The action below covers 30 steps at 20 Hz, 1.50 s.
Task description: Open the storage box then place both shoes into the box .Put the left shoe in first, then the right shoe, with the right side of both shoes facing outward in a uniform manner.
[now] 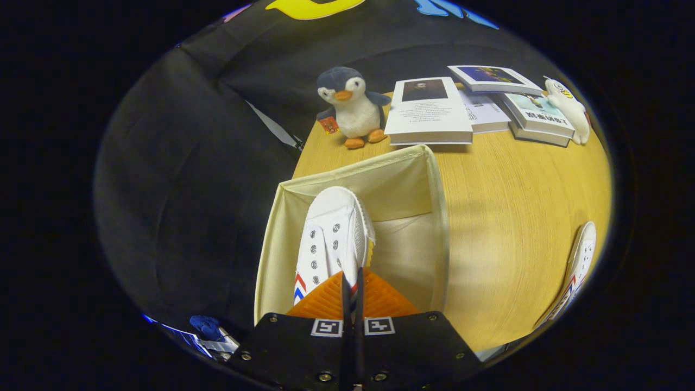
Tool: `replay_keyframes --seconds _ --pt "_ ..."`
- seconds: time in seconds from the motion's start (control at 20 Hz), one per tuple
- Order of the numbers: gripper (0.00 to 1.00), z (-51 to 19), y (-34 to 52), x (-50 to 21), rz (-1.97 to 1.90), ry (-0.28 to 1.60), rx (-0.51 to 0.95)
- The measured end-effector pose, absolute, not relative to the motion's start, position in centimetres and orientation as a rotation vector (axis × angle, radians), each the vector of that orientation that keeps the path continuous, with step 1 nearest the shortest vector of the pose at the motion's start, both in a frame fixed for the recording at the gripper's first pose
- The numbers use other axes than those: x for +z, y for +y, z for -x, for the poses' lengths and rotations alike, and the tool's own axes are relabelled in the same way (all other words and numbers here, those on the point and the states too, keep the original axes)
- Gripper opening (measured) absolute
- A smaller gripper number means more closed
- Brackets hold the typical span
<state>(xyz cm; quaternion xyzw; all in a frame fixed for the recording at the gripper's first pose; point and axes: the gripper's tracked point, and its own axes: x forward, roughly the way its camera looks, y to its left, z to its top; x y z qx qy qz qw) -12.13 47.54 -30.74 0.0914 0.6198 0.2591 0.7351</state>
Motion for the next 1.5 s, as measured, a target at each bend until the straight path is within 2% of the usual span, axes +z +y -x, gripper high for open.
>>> replay_keyframes --seconds 0.45,0.85,0.95,1.1,1.25,1.5 --pt "0.0 14.2 49.3 -35.1 -0.119 1.457 0.549" --pt "0.0 15.4 50.3 -35.8 -0.084 1.467 0.628" --pt "0.16 15.1 51.5 -34.3 -0.151 1.433 0.698" --pt "0.93 13.7 50.3 -31.5 -0.139 1.332 0.738" --pt "0.93 12.3 48.5 -28.2 -0.144 1.24 0.774" --pt "0.97 9.0 41.6 -24.7 -0.097 1.11 0.719"
